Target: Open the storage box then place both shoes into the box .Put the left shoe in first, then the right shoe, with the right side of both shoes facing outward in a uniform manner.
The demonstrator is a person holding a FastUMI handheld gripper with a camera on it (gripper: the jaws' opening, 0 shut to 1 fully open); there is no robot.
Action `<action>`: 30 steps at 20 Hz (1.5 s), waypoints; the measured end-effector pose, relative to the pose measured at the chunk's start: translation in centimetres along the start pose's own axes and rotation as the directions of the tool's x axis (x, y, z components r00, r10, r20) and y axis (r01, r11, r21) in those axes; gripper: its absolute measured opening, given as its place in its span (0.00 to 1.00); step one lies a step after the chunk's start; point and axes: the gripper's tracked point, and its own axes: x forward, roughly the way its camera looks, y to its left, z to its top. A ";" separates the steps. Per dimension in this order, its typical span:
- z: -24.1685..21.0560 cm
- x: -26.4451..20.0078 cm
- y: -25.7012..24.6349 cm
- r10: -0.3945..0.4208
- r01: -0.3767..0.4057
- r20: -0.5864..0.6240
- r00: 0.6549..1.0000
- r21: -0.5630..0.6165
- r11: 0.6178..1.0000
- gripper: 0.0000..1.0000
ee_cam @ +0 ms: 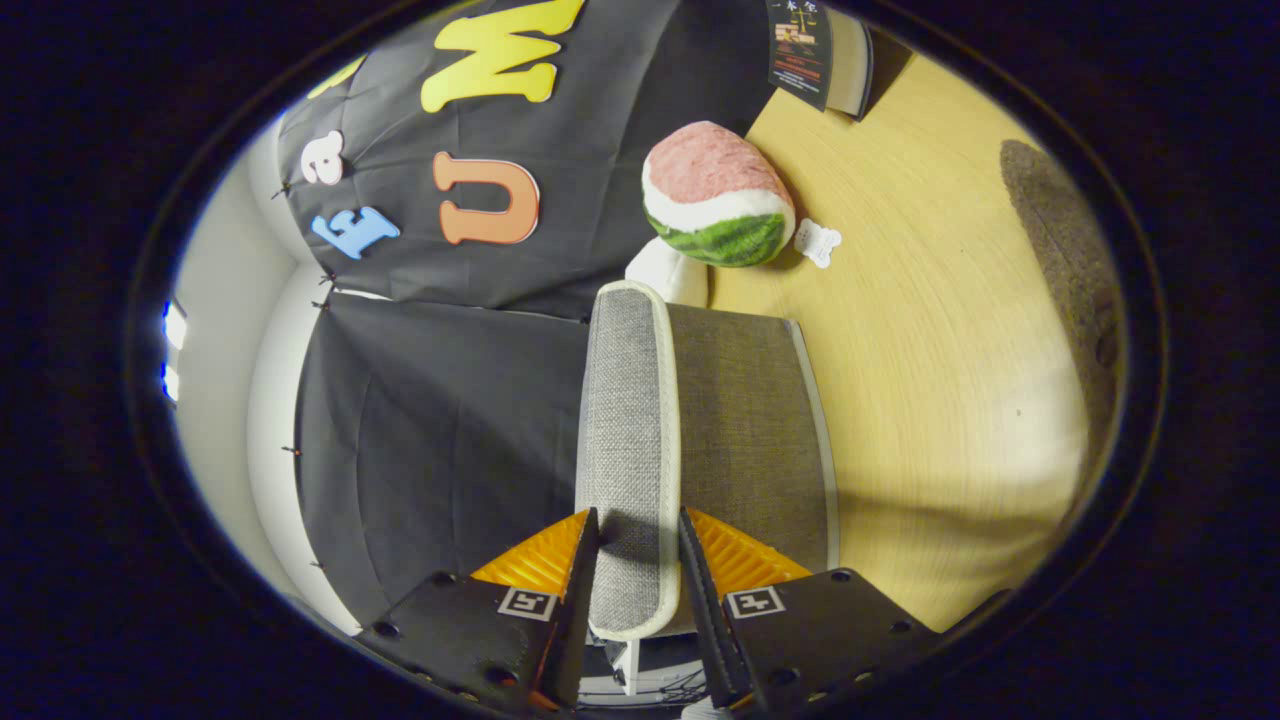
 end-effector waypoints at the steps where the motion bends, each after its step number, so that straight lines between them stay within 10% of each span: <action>1: 0.0 0.0 -0.3 -0.014 0.014 -0.003 1.000 -0.003 1.000 0.46; 6: 1.5 -0.8 1.1 0.017 -0.018 0.043 0.999 0.022 1.000 0.04; 9: 1.0 -2.5 3.3 0.025 -0.024 0.027 0.999 -0.055 0.998 0.00; 25: -1.0 3.3 21.6 0.039 -0.016 0.032 0.999 -0.541 0.841 0.05; 30: -1.7 6.8 23.7 -0.046 0.092 0.086 0.995 -0.678 0.730 0.16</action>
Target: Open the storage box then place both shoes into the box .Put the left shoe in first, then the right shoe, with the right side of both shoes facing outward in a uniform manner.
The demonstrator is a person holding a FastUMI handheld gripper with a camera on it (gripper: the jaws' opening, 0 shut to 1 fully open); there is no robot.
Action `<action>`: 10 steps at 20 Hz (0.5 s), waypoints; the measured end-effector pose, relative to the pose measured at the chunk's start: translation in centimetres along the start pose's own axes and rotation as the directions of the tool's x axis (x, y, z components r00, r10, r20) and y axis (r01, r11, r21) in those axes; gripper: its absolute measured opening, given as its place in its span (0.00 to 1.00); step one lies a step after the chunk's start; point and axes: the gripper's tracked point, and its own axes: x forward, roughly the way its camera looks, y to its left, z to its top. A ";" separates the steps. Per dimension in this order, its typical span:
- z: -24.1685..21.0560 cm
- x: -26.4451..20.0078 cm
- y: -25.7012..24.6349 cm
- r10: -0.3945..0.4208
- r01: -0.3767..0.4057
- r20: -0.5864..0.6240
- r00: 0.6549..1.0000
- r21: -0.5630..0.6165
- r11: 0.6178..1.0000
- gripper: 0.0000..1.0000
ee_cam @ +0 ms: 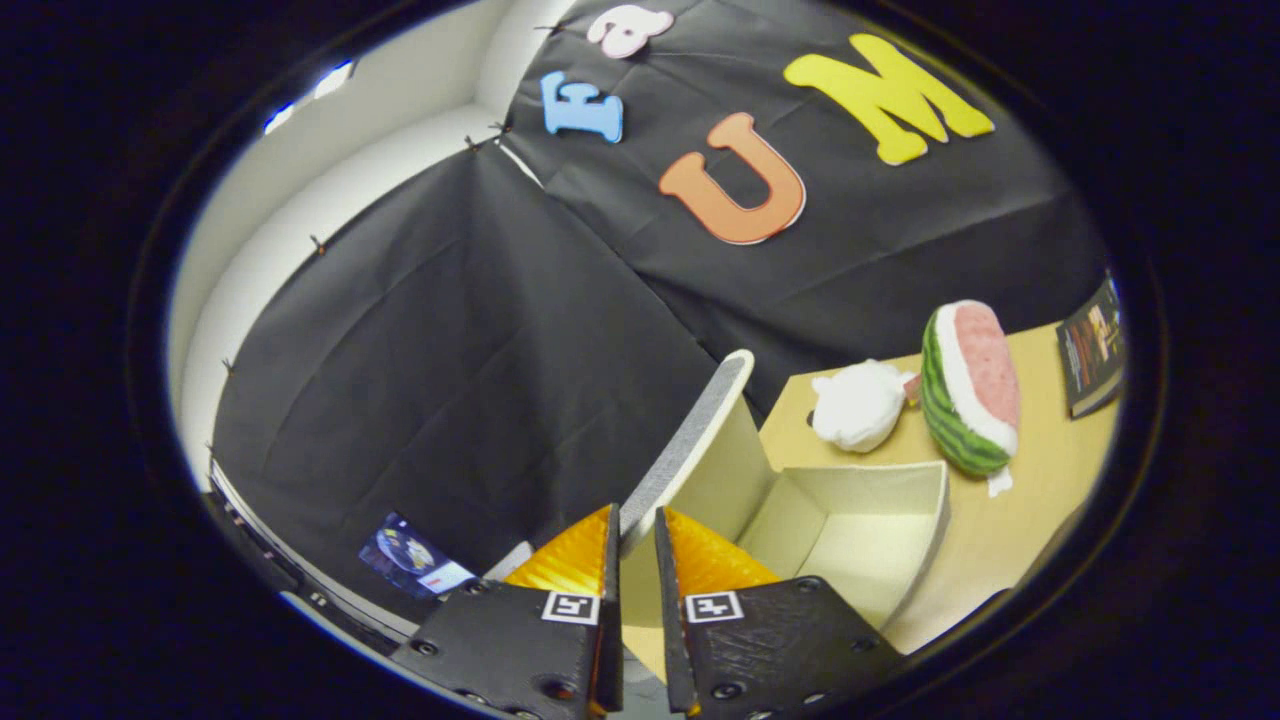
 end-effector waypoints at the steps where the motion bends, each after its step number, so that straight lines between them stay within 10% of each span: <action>1: -0.1 0.7 0.6 -0.012 0.012 -0.001 1.000 -0.037 0.999 0.19; 3: -0.5 2.1 1.9 -0.013 0.012 -0.011 1.000 -0.084 0.996 0.28; 7: -1.2 4.0 3.5 -0.006 0.003 -0.026 1.000 -0.112 0.994 0.80; 10: -1.6 5.0 3.7 -0.018 0.013 -0.035 0.999 -0.130 0.991 0.82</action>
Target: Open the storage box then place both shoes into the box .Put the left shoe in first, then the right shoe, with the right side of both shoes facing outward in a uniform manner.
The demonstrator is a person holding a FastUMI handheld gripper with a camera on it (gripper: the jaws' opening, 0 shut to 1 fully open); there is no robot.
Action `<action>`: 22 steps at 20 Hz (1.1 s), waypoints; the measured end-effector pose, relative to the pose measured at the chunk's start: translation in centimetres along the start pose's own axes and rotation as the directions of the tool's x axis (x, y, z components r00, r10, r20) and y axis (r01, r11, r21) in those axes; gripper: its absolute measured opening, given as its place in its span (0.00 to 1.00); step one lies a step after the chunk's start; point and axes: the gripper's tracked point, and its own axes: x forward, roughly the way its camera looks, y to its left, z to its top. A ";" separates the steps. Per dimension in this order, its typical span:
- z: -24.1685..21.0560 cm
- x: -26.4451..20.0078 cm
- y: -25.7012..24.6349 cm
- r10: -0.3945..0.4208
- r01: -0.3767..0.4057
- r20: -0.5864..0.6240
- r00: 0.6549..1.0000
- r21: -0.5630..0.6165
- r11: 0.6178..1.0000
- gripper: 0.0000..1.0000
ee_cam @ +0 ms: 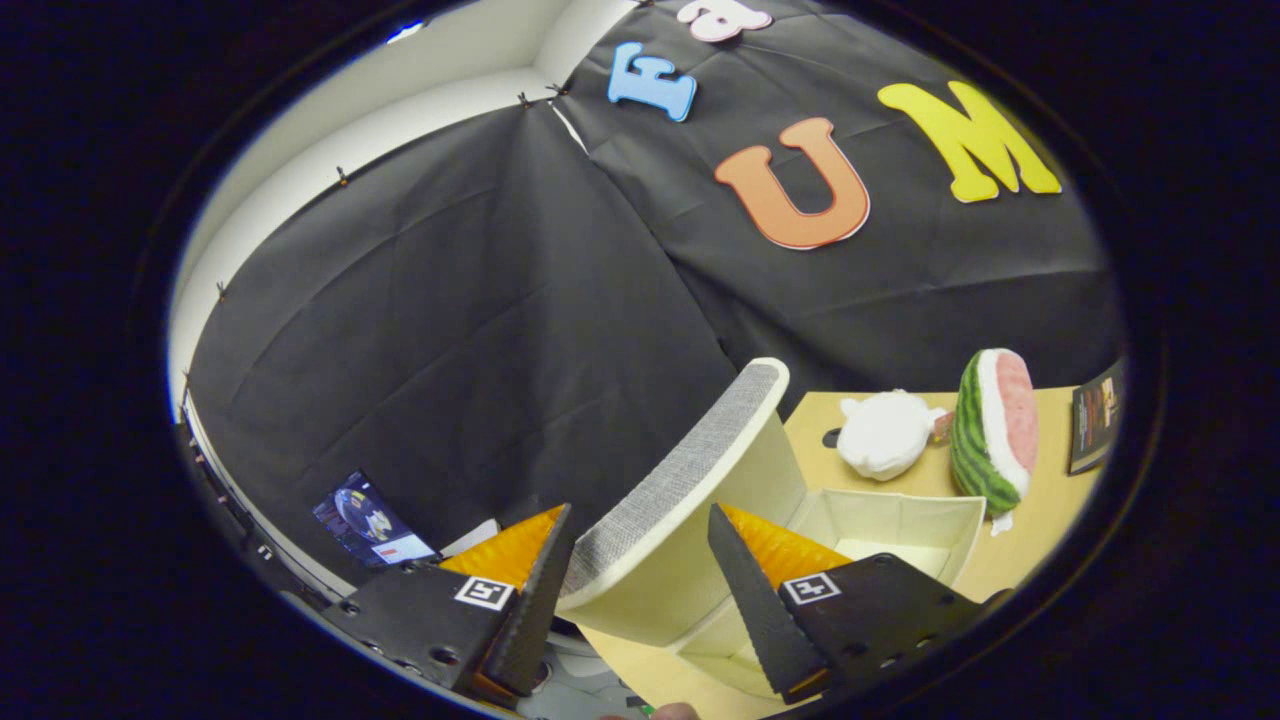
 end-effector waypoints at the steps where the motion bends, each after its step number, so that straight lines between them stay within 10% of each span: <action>1: -0.1 0.3 0.3 0.003 -0.003 -0.004 1.000 -0.001 1.000 0.82; 11: 1.8 -0.8 -1.8 -0.117 0.119 0.077 0.990 -0.021 0.993 0.93; 22: 5.1 -14.4 -8.4 -0.423 0.477 0.285 0.860 -0.155 0.865 0.95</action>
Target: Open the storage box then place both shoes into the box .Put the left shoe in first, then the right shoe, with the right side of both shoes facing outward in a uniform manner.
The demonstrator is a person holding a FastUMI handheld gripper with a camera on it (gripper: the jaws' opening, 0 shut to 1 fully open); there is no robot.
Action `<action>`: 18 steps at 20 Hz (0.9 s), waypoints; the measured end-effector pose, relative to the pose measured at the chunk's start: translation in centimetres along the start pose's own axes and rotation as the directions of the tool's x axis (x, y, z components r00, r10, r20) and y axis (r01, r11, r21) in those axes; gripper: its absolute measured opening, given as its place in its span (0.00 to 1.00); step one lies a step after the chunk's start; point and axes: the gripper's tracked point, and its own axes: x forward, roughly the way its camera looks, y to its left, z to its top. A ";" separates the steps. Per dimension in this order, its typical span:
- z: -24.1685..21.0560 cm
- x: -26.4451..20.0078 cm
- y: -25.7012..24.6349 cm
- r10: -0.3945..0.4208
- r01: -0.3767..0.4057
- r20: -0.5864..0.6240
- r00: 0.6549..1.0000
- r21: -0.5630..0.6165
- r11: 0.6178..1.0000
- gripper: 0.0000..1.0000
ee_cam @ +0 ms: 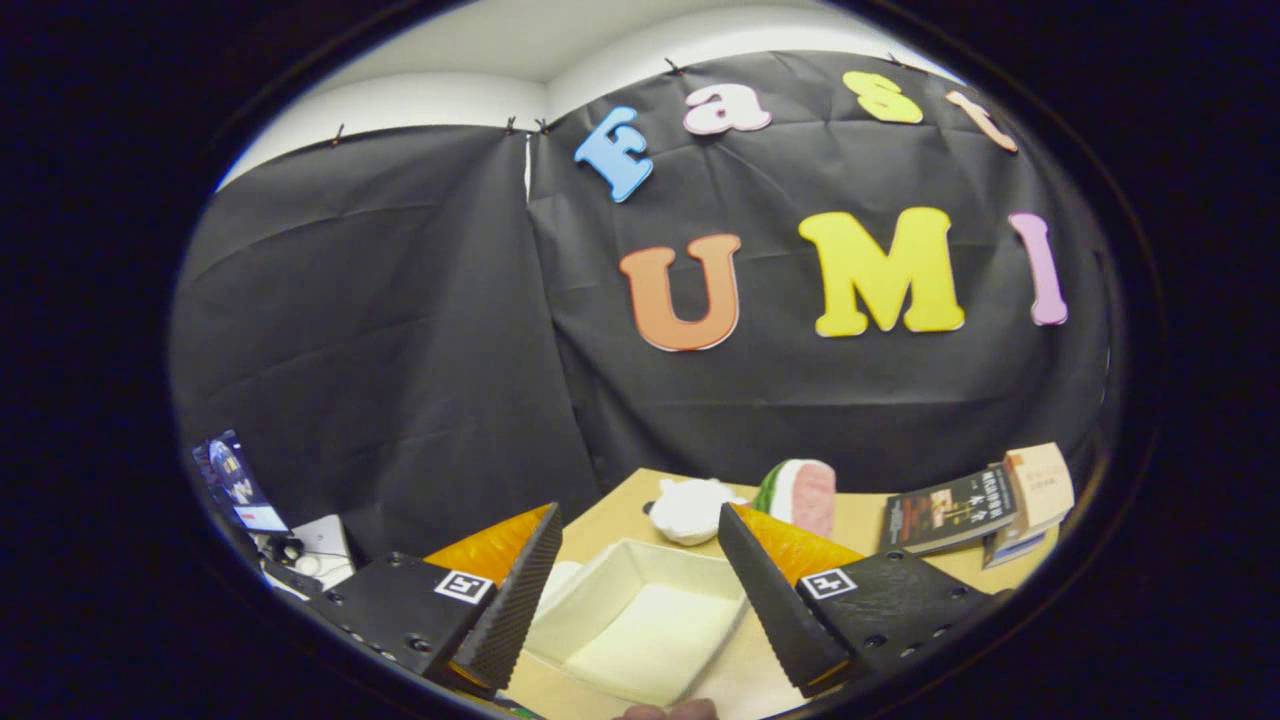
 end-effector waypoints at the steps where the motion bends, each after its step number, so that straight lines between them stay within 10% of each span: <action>1: 0.0 -0.7 -1.3 -0.022 0.022 0.008 1.000 -0.004 1.000 0.96; 9: -1.7 -9.5 -15.7 -0.292 0.293 0.039 0.956 -0.031 0.956 0.96; 18: -14.9 -11.4 -25.7 -0.425 0.437 -0.224 0.877 0.005 0.900 0.96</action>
